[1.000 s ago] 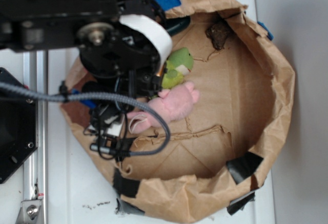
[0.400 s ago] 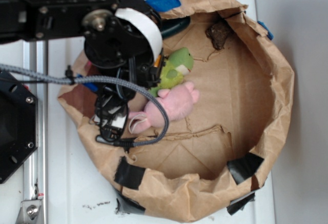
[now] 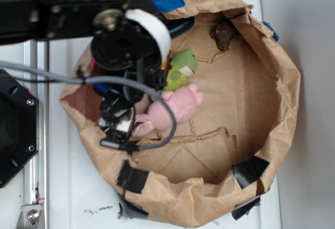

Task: Grab the blue ball.

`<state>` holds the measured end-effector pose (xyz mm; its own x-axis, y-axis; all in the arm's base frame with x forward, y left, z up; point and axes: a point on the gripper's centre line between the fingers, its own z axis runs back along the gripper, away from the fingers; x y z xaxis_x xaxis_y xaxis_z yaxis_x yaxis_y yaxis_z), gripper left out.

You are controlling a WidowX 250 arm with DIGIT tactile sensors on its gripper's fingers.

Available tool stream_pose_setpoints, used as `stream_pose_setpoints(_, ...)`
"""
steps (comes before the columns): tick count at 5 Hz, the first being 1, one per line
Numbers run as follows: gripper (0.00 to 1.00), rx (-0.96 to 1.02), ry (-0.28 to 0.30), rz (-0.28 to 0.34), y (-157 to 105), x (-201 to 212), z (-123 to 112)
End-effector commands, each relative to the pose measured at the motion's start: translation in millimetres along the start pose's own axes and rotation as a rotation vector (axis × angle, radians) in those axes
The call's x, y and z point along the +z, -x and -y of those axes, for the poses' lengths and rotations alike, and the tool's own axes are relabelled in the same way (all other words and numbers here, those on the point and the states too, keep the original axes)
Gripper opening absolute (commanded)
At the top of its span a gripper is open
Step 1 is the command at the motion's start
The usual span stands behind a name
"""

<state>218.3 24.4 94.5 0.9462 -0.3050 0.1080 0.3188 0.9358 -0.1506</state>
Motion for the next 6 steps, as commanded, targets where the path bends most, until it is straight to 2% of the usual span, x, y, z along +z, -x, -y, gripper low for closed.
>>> stream_pose_setpoints(1, 1.0, 0.098, -0.108, 0.12, -15.3, 32.9, -19.7)
stream_pose_setpoints(3, 1.0, 0.08, -0.145, 0.051, 3.6, 12.8, -14.7)
stream_pose_setpoints(5, 1.0, 0.095, -0.186, -0.02, 11.6, -12.4, -22.9)
stream_pose_setpoints(6, 1.0, 0.125, -0.197, -0.033, 9.0, -19.0, -31.7)
